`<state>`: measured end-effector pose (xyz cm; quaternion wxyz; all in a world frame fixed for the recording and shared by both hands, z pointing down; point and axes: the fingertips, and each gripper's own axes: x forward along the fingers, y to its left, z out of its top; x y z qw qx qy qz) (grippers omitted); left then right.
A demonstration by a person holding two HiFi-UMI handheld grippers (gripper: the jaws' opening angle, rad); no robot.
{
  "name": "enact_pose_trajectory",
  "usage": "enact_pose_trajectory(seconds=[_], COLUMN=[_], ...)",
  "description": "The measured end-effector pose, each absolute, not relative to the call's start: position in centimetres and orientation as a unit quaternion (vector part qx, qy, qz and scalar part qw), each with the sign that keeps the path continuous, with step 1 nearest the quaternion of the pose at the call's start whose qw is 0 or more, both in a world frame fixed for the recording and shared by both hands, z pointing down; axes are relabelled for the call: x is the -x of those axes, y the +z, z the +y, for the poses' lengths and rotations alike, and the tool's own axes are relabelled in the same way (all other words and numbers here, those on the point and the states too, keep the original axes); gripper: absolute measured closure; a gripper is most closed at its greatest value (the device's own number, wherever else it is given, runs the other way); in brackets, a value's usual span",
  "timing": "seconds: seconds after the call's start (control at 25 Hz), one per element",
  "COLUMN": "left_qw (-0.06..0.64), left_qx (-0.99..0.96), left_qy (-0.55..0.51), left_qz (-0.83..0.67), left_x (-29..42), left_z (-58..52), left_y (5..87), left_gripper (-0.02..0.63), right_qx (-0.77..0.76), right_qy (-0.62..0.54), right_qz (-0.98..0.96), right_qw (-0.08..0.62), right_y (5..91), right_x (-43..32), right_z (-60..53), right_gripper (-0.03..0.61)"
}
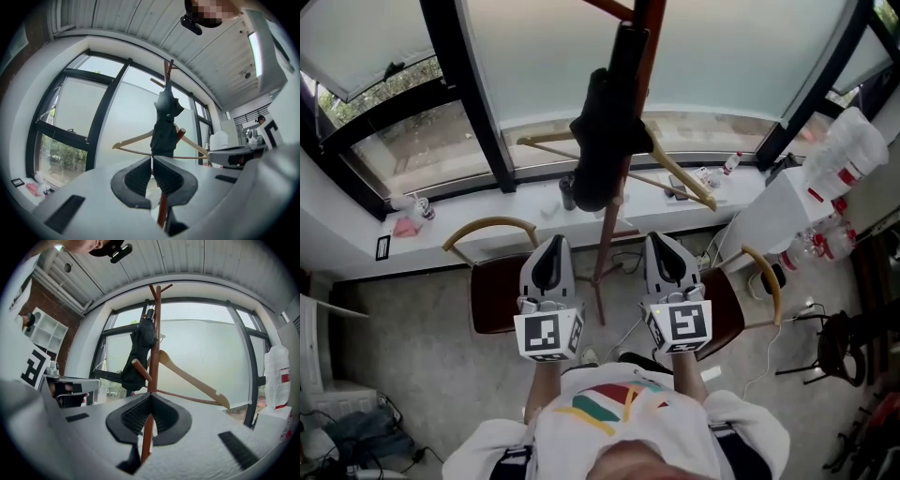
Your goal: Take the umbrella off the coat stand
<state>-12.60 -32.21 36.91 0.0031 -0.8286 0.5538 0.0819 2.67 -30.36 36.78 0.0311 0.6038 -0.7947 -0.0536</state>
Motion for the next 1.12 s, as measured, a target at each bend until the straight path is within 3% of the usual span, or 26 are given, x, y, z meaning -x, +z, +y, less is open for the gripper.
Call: enact_pose_trajectory(seconds=[1.12], left_qw=[0.036], left_qx=[0.766], left_qy=[0.105], left_qz=[0.633], left_x=[11.0], left_z=[-30.7], left_y=[33.2], left_gripper=[0.601], right_qx=[-0.54], right_qy=[-0.039], right_qz=[-0.84], right_qw=[-0.022], right_y=[35.4], right_x=[-4.6], right_z=[-31.2], right_gripper=[0.578])
